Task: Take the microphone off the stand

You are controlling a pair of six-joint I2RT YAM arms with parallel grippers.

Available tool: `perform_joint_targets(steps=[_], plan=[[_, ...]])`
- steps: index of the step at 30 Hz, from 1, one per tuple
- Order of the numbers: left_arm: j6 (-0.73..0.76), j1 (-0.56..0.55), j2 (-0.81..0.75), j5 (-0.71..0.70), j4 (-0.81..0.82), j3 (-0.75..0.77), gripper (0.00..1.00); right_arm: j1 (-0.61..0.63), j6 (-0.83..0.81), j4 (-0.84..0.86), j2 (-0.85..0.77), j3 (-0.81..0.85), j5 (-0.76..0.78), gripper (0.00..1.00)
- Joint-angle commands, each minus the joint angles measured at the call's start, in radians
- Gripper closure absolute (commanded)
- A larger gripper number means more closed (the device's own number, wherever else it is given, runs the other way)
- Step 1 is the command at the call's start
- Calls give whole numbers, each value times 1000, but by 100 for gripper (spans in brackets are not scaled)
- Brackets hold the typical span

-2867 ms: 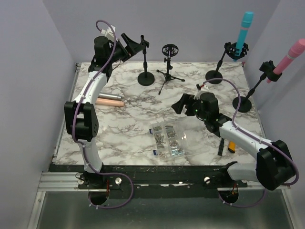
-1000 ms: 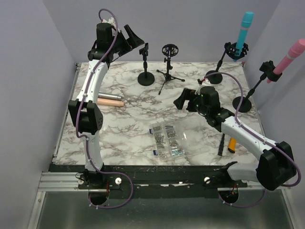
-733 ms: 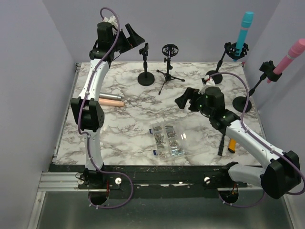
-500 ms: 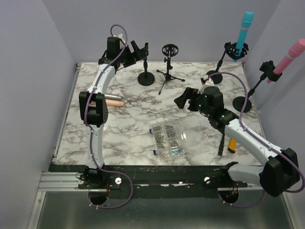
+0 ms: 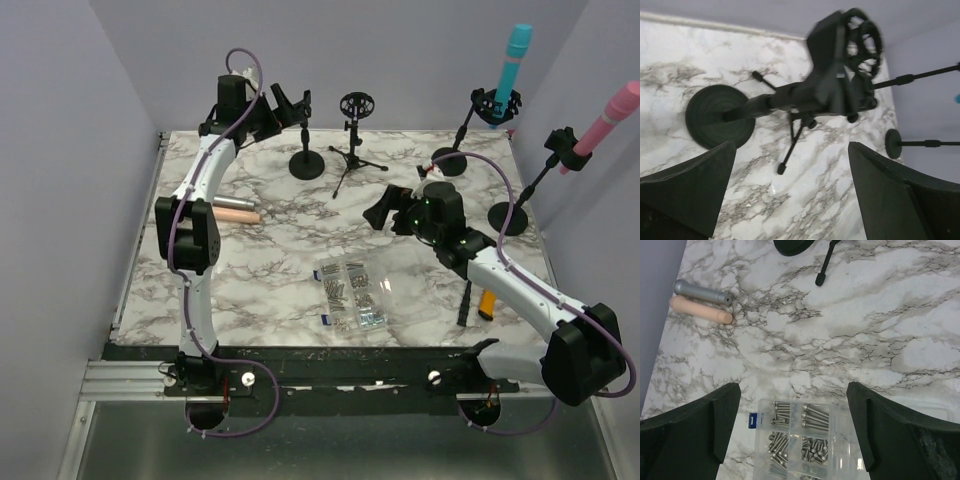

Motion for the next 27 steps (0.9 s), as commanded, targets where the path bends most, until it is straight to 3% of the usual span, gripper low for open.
perform_joint_targets(steps=[1,8,20,27], plan=[[-50,10,-132,67,153,-56,1,-3,25,-6,-38,-5,-7,3],[-184,13,111,108,163,235,1,-4,8,-25,-46,21,-5,3],[-103,5,146,21,130,102,4,-3,5,8,12,22,-28,3],[-37,18,-13,2,-2,125,1,-4,-15,-15,25,22,15,3]])
